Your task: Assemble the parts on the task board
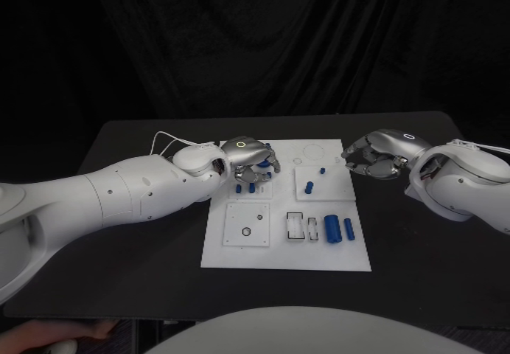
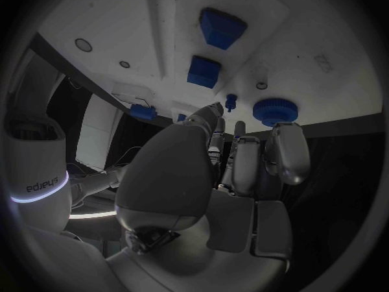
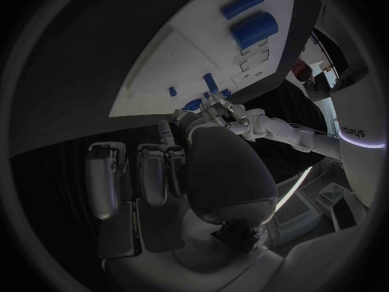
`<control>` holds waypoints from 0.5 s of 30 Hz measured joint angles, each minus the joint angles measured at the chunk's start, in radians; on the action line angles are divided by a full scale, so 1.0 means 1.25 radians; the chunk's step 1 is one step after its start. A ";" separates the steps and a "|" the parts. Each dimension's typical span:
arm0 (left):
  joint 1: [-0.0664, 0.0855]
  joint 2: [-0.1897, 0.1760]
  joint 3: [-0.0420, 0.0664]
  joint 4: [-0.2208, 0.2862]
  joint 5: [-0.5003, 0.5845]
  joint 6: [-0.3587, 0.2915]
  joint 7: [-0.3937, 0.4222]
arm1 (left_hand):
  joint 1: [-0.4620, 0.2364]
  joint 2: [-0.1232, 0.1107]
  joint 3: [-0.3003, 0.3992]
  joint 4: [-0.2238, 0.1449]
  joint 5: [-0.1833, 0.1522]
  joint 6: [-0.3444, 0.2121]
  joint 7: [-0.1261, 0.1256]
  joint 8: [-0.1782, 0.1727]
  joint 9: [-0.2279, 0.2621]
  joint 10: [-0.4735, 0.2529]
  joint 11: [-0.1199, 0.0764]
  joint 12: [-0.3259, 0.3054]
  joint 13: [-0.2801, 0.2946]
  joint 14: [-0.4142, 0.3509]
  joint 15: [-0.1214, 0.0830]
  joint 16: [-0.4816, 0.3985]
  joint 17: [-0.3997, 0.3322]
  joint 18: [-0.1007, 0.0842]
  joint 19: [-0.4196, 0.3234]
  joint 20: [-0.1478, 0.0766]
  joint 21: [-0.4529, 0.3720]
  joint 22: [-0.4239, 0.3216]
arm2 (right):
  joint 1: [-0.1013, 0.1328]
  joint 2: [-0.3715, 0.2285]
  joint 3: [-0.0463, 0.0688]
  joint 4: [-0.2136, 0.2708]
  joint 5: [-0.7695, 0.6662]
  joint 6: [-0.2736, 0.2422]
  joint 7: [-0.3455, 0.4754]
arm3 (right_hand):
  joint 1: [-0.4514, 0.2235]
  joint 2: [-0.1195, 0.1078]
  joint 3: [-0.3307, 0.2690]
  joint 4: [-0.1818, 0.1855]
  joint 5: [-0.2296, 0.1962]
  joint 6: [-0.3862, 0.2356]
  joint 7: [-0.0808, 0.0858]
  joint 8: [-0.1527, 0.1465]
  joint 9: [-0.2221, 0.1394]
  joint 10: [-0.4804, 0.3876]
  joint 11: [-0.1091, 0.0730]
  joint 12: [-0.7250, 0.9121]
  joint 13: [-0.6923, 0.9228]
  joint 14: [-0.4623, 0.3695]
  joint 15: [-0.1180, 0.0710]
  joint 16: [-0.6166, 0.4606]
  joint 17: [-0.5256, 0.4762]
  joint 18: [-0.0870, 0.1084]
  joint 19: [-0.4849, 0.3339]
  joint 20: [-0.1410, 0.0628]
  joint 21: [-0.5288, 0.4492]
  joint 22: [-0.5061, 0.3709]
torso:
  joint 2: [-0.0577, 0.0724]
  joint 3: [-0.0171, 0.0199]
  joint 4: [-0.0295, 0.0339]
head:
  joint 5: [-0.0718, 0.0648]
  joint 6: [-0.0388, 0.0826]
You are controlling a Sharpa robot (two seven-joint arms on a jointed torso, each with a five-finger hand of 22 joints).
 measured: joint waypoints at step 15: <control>0.001 0.012 0.000 -0.026 -0.004 0.022 -0.009 | -0.013 -0.013 0.016 0.006 -0.023 0.001 0.007 -0.020 -0.001 0.056 -0.007 0.015 0.008 0.010 -0.004 0.004 0.011 0.000 0.006 0.000 0.005 0.000 | 0.000 0.004 0.000 -0.002 0.000 0.002 0.000 | 0.000 0.000 0.000 0.000 0.000 0.000 0.000 0.000 0.000 0.000 0.000 0.000 0.000 0.000 0.000 0.000 0.000 0.000 0.000 0.000 0.000 0.000 | -0.001 0.0002 0.0012 | -0.002 0.000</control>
